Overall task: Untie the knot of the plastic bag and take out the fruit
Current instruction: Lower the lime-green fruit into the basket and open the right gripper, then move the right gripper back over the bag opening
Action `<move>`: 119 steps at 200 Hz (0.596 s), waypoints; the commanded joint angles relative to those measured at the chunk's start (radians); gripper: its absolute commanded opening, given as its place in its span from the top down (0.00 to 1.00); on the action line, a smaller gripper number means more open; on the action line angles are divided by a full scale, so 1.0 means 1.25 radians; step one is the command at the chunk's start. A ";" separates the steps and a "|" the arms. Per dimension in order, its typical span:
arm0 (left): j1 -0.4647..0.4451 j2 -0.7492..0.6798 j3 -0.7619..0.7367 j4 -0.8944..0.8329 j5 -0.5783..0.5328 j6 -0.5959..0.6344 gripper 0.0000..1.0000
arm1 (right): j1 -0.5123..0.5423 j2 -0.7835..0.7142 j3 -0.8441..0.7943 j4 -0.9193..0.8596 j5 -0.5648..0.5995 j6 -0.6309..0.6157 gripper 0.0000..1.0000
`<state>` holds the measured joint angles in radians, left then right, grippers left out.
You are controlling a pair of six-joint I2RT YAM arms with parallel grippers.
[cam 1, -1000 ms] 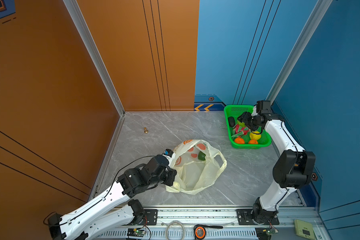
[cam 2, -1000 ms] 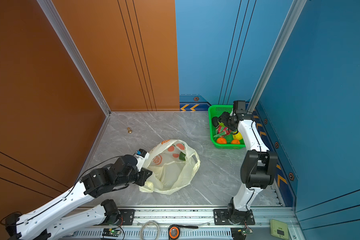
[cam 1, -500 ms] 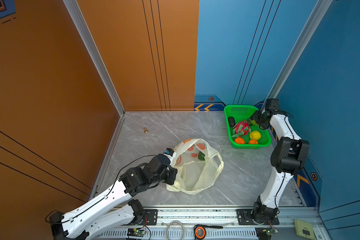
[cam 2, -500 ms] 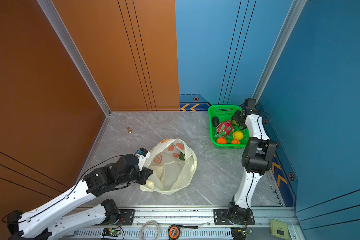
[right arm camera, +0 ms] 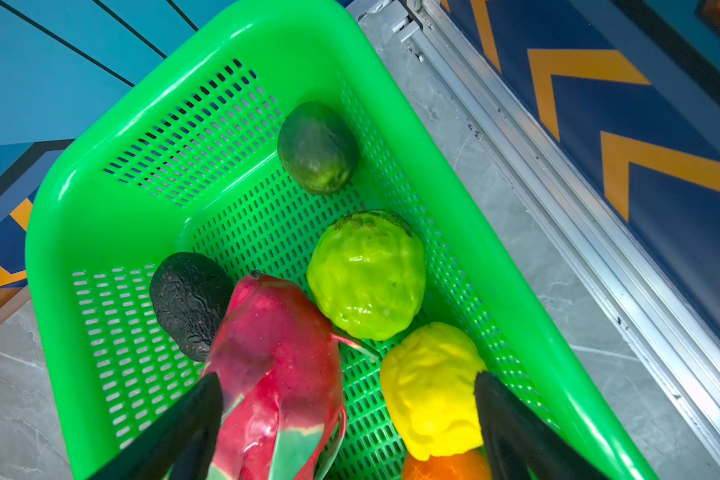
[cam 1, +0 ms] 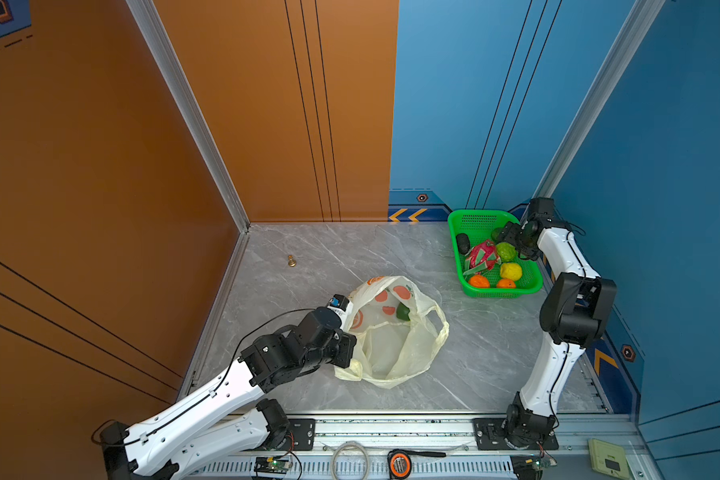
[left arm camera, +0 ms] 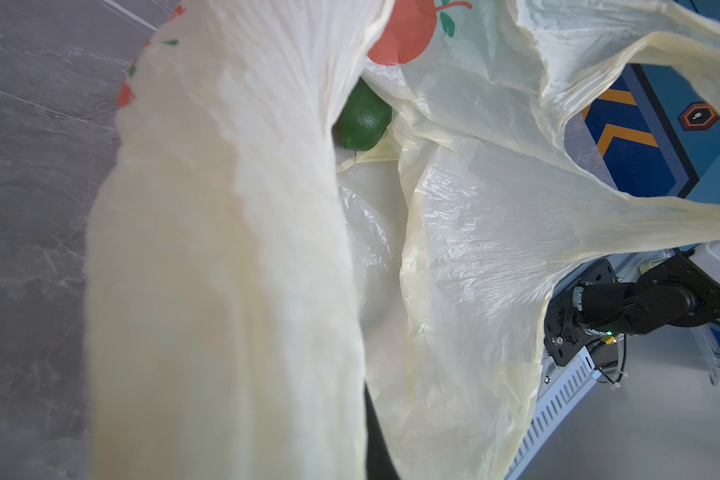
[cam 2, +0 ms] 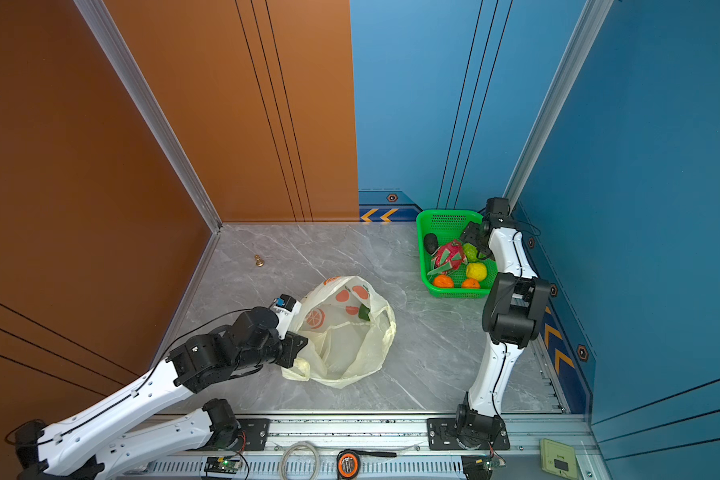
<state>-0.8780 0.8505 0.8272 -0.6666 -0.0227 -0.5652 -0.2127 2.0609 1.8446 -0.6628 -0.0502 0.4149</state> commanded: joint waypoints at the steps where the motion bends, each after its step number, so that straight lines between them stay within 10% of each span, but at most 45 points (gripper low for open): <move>1: -0.008 0.000 0.029 0.020 -0.008 0.012 1.00 | 0.015 -0.039 0.001 -0.040 0.010 -0.014 0.07; 119: -0.036 -0.043 0.019 0.048 0.007 0.052 1.00 | 0.242 -0.395 -0.179 -0.218 -0.112 0.009 0.00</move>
<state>-0.9108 0.8204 0.8272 -0.6212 -0.0177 -0.5240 -0.0044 1.6566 1.6608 -0.8200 -0.1432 0.4164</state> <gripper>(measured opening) 0.045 0.997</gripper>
